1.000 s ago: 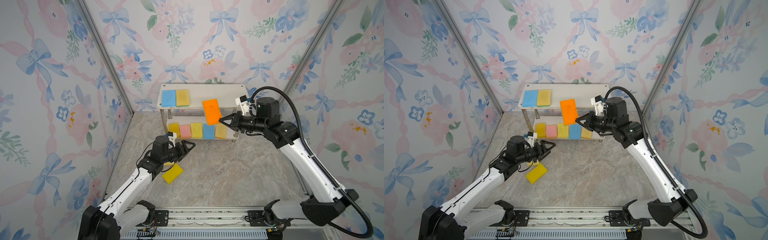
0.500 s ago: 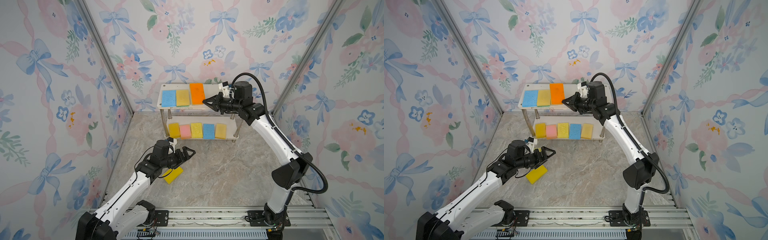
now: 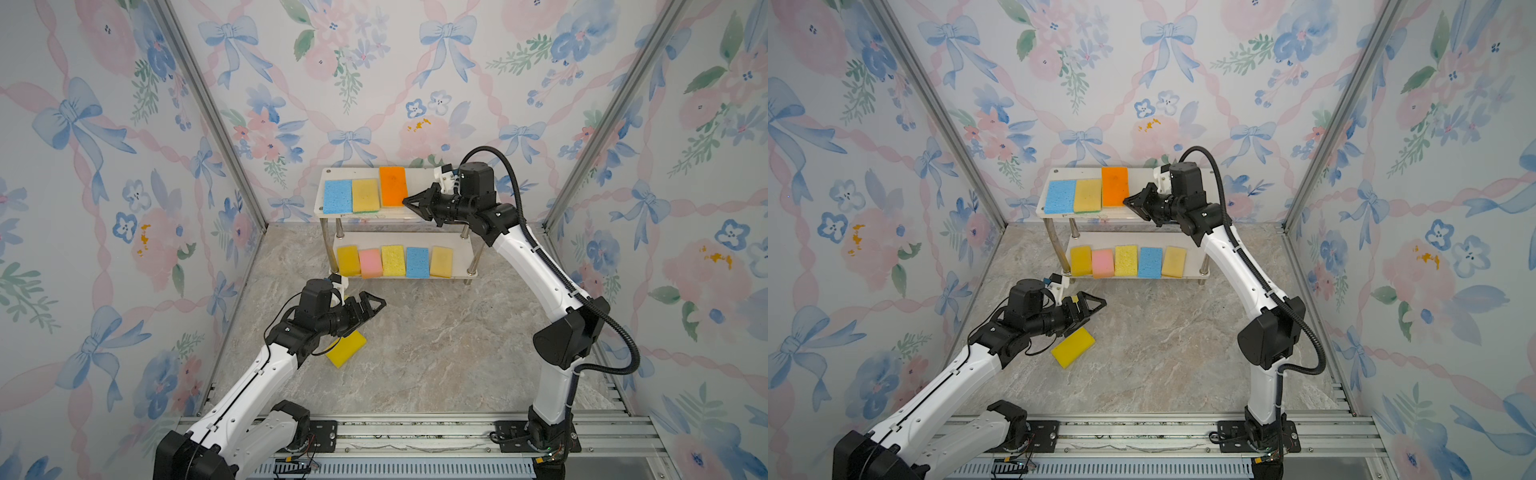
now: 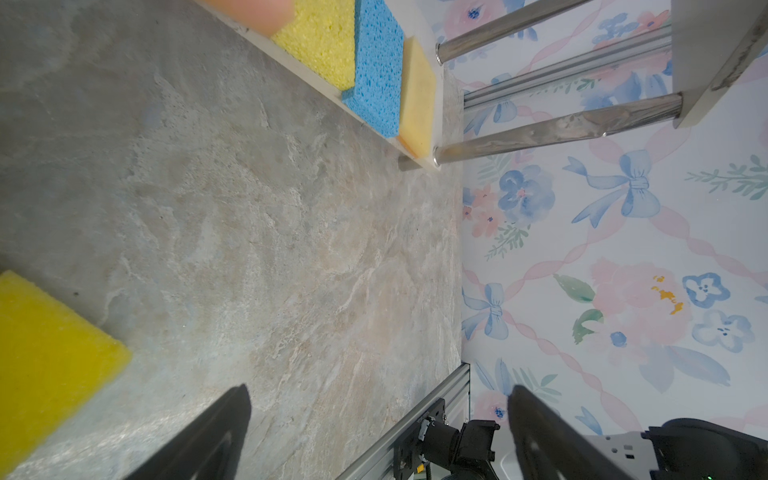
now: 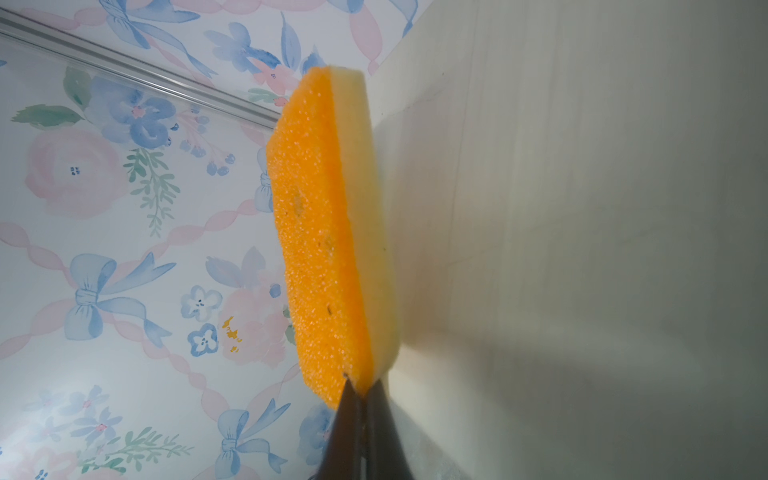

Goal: Place and organize the cleaning sponges onto the shelf
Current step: 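Lift the orange sponge onto the shelf top with the right gripper while left opens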

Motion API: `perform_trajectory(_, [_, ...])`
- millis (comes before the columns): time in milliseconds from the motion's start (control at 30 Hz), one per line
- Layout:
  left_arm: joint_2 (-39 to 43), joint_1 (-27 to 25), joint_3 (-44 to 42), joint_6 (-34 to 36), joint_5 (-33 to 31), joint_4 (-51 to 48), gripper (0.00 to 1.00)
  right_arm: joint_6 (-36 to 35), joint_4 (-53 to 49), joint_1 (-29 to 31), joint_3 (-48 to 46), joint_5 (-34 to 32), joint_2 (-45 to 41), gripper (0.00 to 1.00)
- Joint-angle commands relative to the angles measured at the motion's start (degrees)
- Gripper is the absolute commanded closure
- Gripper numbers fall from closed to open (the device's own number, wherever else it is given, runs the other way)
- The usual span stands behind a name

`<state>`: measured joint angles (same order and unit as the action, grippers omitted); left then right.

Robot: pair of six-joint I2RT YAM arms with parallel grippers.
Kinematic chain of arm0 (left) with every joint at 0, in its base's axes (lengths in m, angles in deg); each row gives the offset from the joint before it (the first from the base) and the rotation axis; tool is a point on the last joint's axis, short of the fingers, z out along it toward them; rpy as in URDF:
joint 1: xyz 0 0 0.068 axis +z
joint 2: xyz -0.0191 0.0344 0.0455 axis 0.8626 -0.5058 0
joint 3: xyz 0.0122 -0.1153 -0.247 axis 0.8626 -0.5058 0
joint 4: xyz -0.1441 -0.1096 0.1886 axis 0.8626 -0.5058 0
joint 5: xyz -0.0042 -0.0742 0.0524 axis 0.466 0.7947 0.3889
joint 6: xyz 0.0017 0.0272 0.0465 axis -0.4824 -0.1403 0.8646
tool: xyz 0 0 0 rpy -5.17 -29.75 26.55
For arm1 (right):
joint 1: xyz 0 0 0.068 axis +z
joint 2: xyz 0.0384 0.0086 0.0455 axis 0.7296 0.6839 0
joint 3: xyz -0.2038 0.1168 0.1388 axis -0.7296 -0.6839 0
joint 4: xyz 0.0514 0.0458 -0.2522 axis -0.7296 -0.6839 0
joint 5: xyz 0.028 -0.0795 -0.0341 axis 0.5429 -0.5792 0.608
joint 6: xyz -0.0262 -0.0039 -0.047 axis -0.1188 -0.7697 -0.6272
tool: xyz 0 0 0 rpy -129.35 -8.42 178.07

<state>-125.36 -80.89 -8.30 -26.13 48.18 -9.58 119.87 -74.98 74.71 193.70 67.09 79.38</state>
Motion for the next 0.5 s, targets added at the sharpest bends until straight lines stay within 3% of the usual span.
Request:
perform_trajectory(0, [-1.04, 0.56, -0.33, 2.12, 1.44, -0.94, 0.02, 0.36, -1.26, 0.36, 2.06, -0.84, 0.31, 0.95])
perform_trajectory(267, [-1.33, 1.46, -0.32, 2.28, 1.59, -0.89, 0.02, 0.09, -1.43, 0.4, 2.51, -0.63, 0.77, 0.89])
perform_trajectory(467, [-1.39, 1.86, -0.59, 2.26, 1.94, -0.94, 0.02, 0.09, -0.87, 0.89, 3.27, -0.03, 1.5, 0.73])
